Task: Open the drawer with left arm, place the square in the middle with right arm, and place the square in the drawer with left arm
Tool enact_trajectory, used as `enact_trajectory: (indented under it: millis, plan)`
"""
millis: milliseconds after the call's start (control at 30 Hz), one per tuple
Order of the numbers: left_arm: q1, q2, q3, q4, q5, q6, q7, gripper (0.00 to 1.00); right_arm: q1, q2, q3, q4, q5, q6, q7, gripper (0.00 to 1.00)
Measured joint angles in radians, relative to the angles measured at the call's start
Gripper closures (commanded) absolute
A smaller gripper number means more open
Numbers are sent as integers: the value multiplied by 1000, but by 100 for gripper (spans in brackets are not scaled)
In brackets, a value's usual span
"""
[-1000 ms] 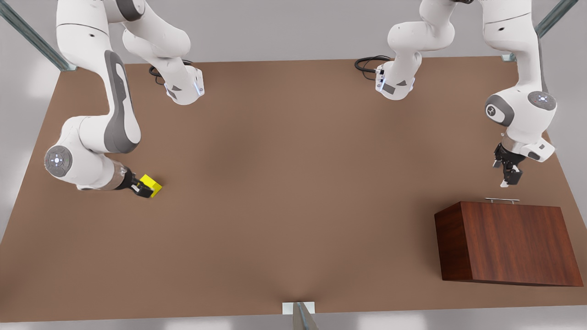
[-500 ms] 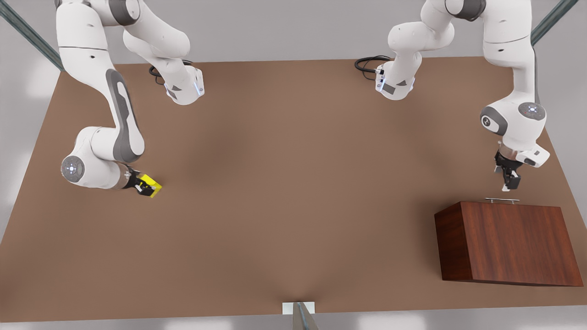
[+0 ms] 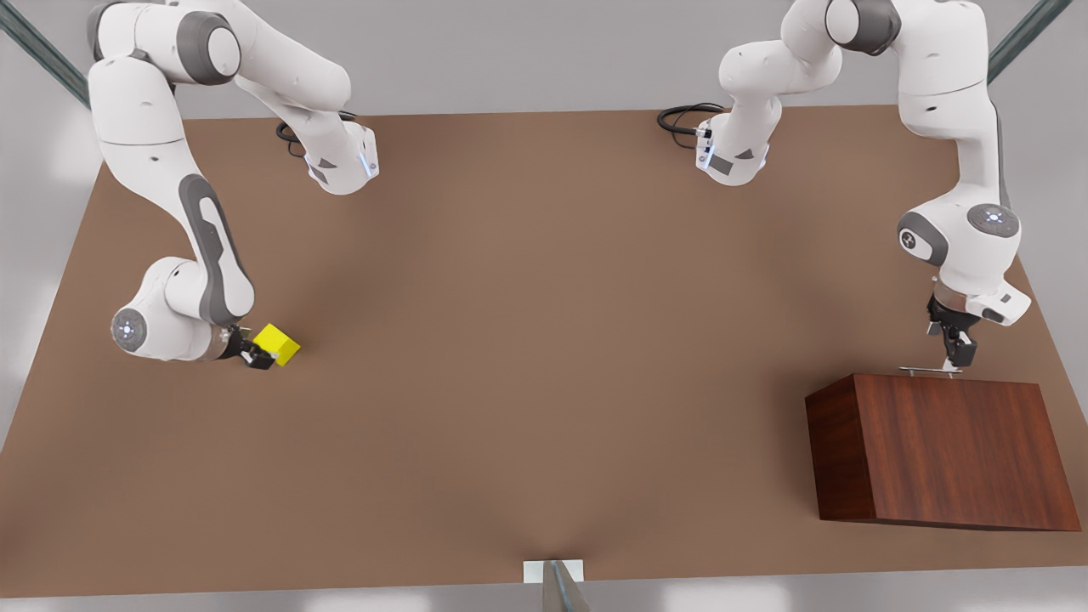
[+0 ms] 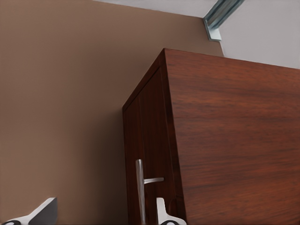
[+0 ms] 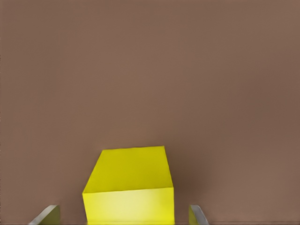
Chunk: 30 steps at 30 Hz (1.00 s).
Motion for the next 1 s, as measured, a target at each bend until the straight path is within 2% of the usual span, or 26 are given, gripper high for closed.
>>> enact_trajectory:
  millis: [333,500,900,1000]
  plan:
    - [-3,45,-7,6,0,1,0,0,1,27,3,-42,-1,63,-2,0]
    - [-3,37,-7,4,0,-12,1,0,3,37,6,-37,-2,60,0,19]
    - [-1,-14,-7,-28,0,-143,9,0,15,68,8,-7,-38,70,1,19]
    - [4,-16,-6,-29,0,-157,12,0,15,59,8,1,-38,48,1,29]
